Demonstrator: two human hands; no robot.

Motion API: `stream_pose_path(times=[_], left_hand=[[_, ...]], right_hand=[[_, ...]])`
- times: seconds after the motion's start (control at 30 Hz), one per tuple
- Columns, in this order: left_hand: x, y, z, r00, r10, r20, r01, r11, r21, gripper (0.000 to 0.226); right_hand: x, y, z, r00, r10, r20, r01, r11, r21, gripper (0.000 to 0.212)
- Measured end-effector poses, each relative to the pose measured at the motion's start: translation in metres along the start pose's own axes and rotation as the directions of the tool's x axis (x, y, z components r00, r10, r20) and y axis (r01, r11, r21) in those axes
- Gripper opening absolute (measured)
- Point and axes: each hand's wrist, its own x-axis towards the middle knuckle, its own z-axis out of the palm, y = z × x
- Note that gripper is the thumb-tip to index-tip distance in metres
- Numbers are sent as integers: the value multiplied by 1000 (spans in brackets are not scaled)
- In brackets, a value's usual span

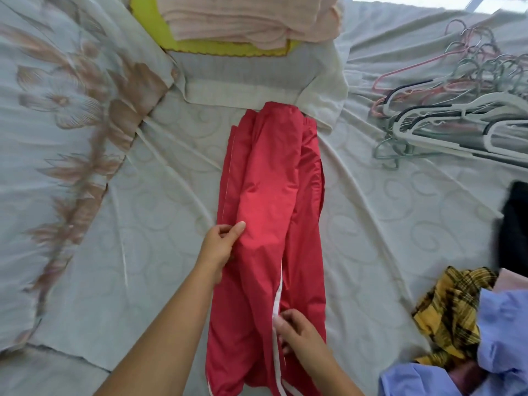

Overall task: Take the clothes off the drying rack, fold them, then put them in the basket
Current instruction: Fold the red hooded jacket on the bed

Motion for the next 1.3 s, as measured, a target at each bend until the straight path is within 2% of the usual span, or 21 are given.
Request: stream_pose_path(times=[0.1,0.2,0.27,0.33,0.4,0.47,0.53,0.57,0.6,0.63,0.67,0.7,0.73,0.8,0.87,0.97,1.07,1.13,1.2,1.27,1.3], left_hand=[[-8,11,1,989,-14,150,40,983,-177,5],[-9,15,0,989,73,126,-25,938,-346,8],[-7,13,3,988,97,117,-57,951,-303,12],[-6,6,7,991,74,115,-48,976,-214,16],[-5,2,9,994,35,101,-13,977,-212,16],[-3,1,7,992,2,123,29,966,-257,11],[-4,2,3,987,5,159,36,965,-258,13],[-2,1,2,987,9,163,35,965,-261,13],[-2,0,1,987,10,158,33,964,-265,14],[0,-2,0,988,11,151,30,963,-266,15],[0,-3,0,989,7,150,33,963,-267,17],[1,-5,1,989,-1,145,38,967,-251,19],[1,-6,2,991,-10,132,40,973,-226,21],[3,-10,5,996,-21,87,35,987,-160,23],[3,-12,6,996,-21,82,33,989,-142,20],[3,-12,6,989,26,148,-10,995,-103,14],[4,-15,7,979,107,176,-106,994,-17,17],[5,-18,6,974,134,182,-129,991,-42,21],[4,-18,7,976,133,173,-121,990,-78,21],[5,-18,9,984,139,112,-133,989,-56,21],[5,-17,10,984,161,77,-162,987,-1,22]], right_hand=[[-4,-9,9,981,-195,19,196,980,-41,5],[-9,-12,16,927,-360,-107,353,932,-77,11],[-16,-7,18,888,-422,-183,401,905,-140,9],[-20,-7,18,908,-379,-178,354,922,-155,19],[-13,-22,16,941,-308,-138,295,950,-106,29],[13,-46,11,953,-250,-172,250,968,-21,22],[41,-79,5,972,-156,-174,179,975,129,24],[51,-93,5,968,-165,-191,200,962,183,18],[55,-105,7,944,-221,-245,270,944,188,10],[54,-112,9,884,-328,-331,381,919,105,3],[48,-116,11,810,-423,-406,460,888,-9,8],[42,-112,12,754,-482,-446,494,864,-98,13],[36,-103,12,744,-482,-463,466,871,-156,16],[34,-84,10,828,-356,-434,304,934,-185,14],[46,-76,1,907,-202,-370,137,971,-195,28],[83,-113,-14,901,-236,-364,187,968,-165,44],[121,-171,-20,902,-160,-400,169,985,-12,31],[135,-203,-19,944,-80,-321,121,986,112,17],[140,-226,-19,948,-183,-262,207,976,67,7],[138,-235,-22,855,-400,-330,392,915,-95,13],[138,-235,-27,810,-461,-363,419,887,-192,14]])
